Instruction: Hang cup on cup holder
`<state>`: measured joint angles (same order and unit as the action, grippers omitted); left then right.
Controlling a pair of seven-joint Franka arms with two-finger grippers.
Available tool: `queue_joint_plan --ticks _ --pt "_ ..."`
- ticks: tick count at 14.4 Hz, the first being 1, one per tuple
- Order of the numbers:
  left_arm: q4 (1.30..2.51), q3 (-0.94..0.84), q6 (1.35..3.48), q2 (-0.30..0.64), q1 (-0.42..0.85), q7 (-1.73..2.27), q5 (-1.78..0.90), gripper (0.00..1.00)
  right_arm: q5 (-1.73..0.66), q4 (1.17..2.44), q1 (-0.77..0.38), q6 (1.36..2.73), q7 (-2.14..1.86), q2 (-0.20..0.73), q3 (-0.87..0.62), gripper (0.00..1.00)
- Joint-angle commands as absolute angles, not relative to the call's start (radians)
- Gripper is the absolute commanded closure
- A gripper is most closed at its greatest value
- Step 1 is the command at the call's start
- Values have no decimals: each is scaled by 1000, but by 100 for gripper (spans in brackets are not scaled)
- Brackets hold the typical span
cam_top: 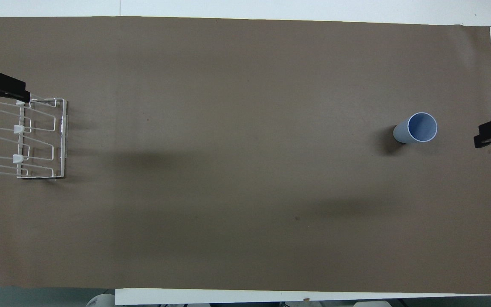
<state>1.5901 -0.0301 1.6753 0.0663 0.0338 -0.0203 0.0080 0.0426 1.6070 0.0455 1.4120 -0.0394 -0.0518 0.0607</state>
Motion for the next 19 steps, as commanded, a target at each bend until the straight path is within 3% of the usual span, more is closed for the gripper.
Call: queue_joint_plan --ticks 1,4,8,11,19 --pt "1623 -12 1678 37 46 -18 5 0 44 1620 51 1416 -29 -63 58 0" --pt "1623 -14 1678 37 49 -20 5 0 37 1626 55 1433 -31 -63 58 0" --pt "1623 -12 1678 37 32 -18 5 0 17 1679 72 1590 -55 -49 58 0" --pt "1623 -14 1678 37 35 -18 5 0 -58 1820 122 1779 -181 -34 58 0" --pt "1623 -14 1678 37 34 -18 5 0 -63 1883 155 1983 -311 167 58 3"
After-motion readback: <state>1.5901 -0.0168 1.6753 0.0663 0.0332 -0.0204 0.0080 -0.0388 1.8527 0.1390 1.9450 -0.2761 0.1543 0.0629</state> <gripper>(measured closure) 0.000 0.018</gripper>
